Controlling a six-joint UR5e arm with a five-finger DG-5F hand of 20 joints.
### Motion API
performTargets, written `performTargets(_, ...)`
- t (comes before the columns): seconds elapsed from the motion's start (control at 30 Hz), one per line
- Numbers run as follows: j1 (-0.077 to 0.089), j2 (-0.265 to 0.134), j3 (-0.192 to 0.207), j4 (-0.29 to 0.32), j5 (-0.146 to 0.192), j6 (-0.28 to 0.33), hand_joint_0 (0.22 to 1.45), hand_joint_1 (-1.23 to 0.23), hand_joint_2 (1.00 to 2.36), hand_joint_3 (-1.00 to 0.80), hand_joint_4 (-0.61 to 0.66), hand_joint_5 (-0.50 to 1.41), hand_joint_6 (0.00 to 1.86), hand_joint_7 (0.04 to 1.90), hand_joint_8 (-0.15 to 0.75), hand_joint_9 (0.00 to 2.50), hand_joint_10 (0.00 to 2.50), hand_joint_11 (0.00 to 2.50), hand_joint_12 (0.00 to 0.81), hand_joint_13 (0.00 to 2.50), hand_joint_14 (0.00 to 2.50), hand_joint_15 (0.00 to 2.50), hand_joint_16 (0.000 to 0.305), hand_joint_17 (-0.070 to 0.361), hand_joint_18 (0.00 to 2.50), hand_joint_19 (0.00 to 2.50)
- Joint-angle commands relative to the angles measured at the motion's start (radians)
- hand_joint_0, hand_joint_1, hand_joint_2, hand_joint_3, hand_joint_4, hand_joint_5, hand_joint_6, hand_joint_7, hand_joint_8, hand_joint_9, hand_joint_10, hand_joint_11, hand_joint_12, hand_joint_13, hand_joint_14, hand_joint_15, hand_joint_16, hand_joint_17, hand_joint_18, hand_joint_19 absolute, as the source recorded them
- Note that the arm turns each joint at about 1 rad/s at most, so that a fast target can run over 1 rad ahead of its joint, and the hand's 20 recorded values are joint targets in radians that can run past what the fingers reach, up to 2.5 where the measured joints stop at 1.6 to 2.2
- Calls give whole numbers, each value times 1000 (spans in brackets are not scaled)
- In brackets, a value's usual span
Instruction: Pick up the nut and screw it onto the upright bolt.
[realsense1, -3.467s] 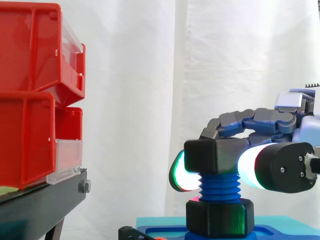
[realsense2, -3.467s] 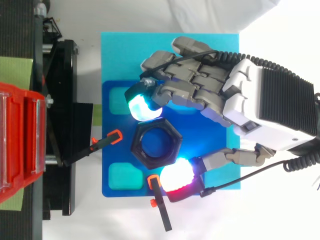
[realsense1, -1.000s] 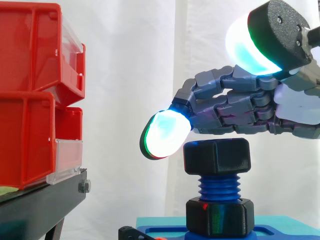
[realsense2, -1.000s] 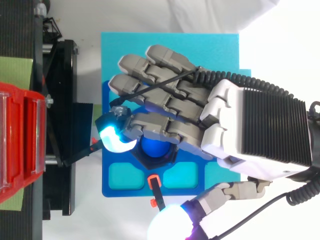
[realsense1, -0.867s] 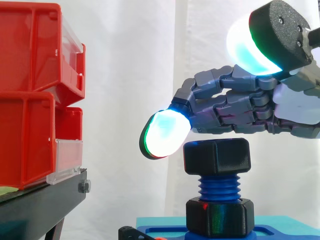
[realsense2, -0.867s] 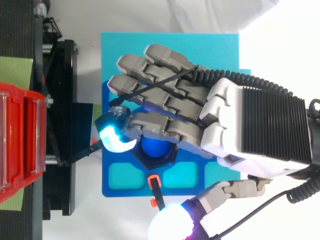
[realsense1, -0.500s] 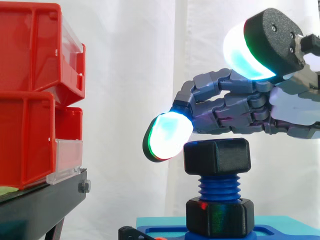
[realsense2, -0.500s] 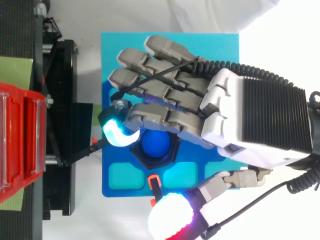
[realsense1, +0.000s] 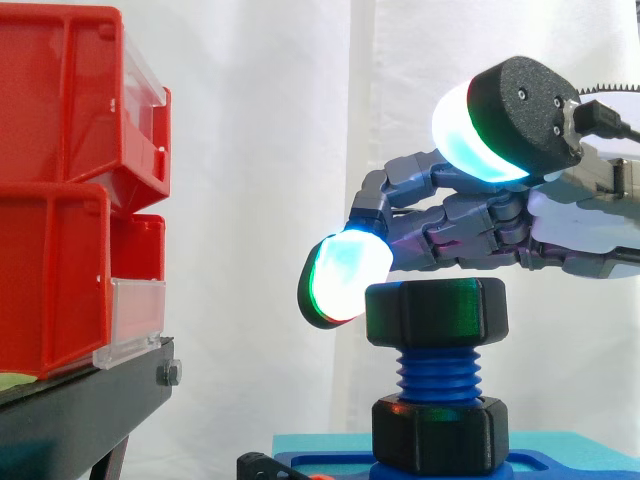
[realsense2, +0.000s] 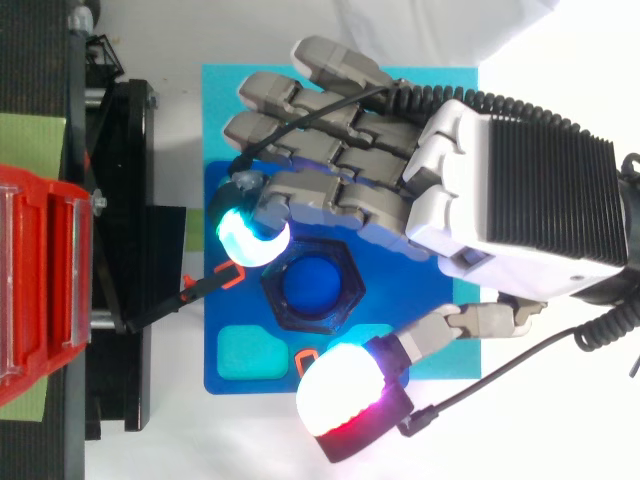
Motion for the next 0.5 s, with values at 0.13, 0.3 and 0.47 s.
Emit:
performTargets(0.13, -17, -1, 0, -1, -22, 0, 424, -246, 1000, -500, 414, -95, 504, 1135, 362, 566, 0, 0, 348, 364, 0, 0, 40, 89, 112, 0)
performTargets(0.3, -29, 1, 0, -1, -37, -2, 434, -255, 1000, -500, 400, -43, 504, 1203, 346, 675, 0, 0, 321, 421, 0, 0, 35, 80, 165, 0)
performTargets(0.47, -32, 1, 0, -1, -39, 0, 444, -260, 1000, -500, 352, -12, 504, 1254, 332, 757, 0, 0, 304, 485, 0, 0, 32, 73, 212, 0)
